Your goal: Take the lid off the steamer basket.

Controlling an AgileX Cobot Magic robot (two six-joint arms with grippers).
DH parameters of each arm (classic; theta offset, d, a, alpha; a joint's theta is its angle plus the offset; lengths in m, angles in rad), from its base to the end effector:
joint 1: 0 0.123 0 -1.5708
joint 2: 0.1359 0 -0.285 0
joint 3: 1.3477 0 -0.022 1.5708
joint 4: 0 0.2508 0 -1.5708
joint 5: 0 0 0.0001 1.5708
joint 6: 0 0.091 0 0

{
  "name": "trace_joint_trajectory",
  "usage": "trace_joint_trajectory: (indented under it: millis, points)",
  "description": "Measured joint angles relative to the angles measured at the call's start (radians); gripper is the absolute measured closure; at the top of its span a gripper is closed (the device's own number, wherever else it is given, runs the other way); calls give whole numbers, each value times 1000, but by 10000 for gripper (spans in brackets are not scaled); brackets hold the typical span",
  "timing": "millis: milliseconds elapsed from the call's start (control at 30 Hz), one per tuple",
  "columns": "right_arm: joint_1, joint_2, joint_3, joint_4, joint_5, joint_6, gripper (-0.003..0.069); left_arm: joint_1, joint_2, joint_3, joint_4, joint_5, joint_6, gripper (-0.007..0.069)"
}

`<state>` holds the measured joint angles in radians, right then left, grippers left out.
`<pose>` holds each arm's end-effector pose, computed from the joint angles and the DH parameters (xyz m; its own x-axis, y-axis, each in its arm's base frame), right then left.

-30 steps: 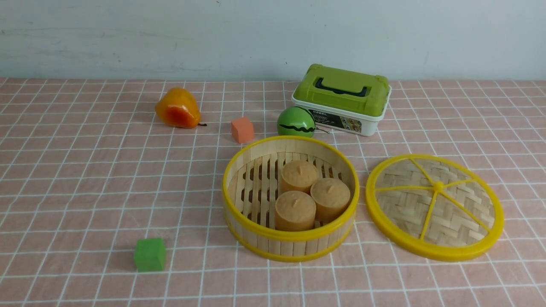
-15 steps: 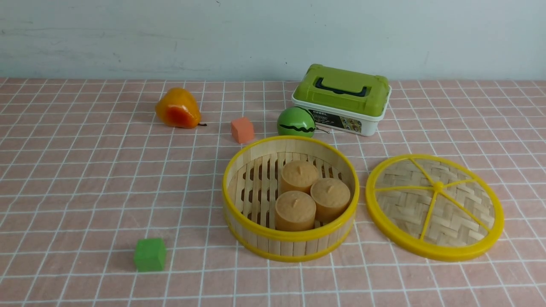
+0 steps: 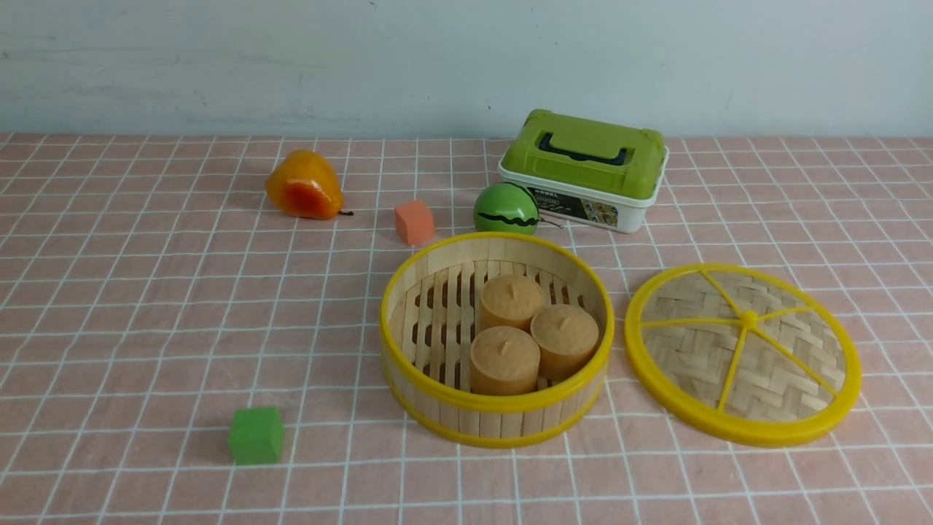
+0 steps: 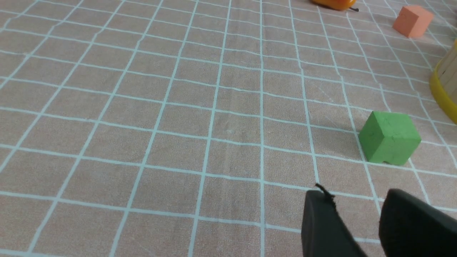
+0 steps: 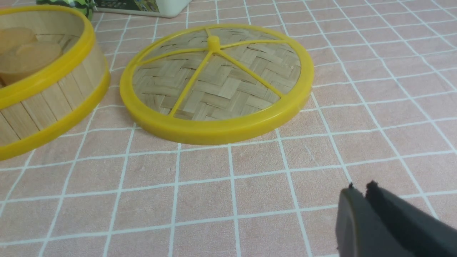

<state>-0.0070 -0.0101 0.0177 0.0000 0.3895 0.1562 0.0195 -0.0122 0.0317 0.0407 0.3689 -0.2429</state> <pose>0.0521 -0.0004 0.1728 -0.3002 0.1577 -0.9408 0.0544 0.9875 0.1482 0.0528 0.0024 0.1700 -0.2833 -0.2090 -0.9360 -0.0931 0.9773 -0.1901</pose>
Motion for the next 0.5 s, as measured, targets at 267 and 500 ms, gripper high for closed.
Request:
trace_joint_trajectory:
  millis: [267, 500]
  points:
    - [0, 0, 0, 0, 0, 0, 641, 0, 0, 0, 0, 0, 0, 386]
    - [0, 0, 0, 0, 0, 0, 641, 0, 0, 0, 0, 0, 0, 386]
